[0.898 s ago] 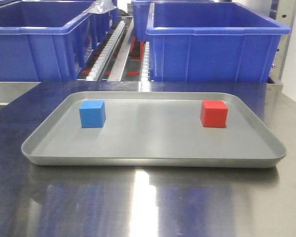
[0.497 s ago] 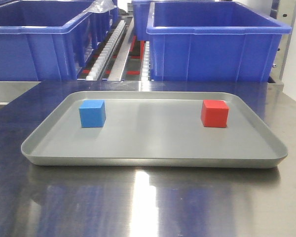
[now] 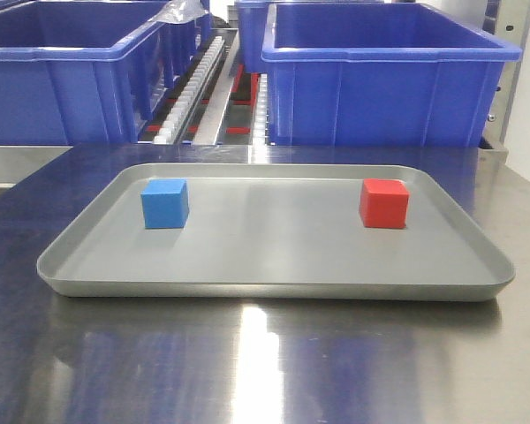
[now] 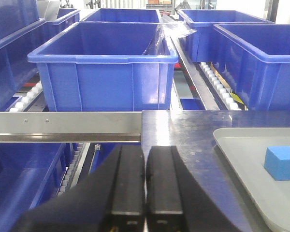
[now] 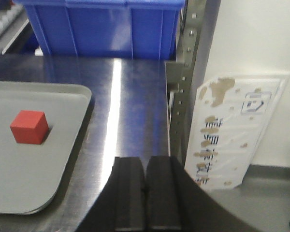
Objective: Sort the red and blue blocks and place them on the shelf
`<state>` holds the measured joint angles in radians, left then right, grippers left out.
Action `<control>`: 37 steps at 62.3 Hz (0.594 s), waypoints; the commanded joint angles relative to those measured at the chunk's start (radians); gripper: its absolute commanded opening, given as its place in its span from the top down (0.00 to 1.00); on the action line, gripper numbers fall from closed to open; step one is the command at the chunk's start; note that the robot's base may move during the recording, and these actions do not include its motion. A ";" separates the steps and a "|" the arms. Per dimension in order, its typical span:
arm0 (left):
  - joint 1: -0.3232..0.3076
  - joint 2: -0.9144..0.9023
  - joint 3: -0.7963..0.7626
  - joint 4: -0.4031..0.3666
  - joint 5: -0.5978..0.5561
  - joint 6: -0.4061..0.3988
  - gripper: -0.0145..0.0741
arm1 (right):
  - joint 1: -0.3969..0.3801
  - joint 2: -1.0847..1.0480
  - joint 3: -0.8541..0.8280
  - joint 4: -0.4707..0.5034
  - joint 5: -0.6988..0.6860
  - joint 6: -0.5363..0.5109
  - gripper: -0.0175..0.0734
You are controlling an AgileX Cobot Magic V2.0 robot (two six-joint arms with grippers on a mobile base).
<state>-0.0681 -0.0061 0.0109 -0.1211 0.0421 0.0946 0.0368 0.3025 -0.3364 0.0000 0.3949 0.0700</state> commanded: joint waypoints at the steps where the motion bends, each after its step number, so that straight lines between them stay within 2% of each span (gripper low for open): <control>1: -0.003 -0.015 0.025 -0.003 -0.080 -0.008 0.70 | -0.004 0.105 -0.059 0.044 -0.101 -0.007 0.75; 8: -0.003 -0.015 0.025 -0.003 -0.080 -0.008 0.70 | -0.004 0.227 -0.079 0.144 -0.111 -0.007 0.75; 11: -0.003 -0.015 0.025 -0.003 -0.080 -0.008 0.70 | 0.003 0.278 -0.089 0.155 -0.100 -0.007 0.75; 28: -0.003 -0.015 0.025 -0.003 -0.080 -0.008 0.70 | 0.142 0.591 -0.222 0.038 -0.070 -0.006 0.75; 37: -0.003 -0.015 0.025 -0.003 -0.080 -0.008 0.70 | 0.223 0.776 -0.335 0.010 -0.041 0.006 0.74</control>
<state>-0.0681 -0.0061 0.0109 -0.1211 0.0421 0.0946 0.2220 0.9962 -0.5795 0.0397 0.3951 0.0700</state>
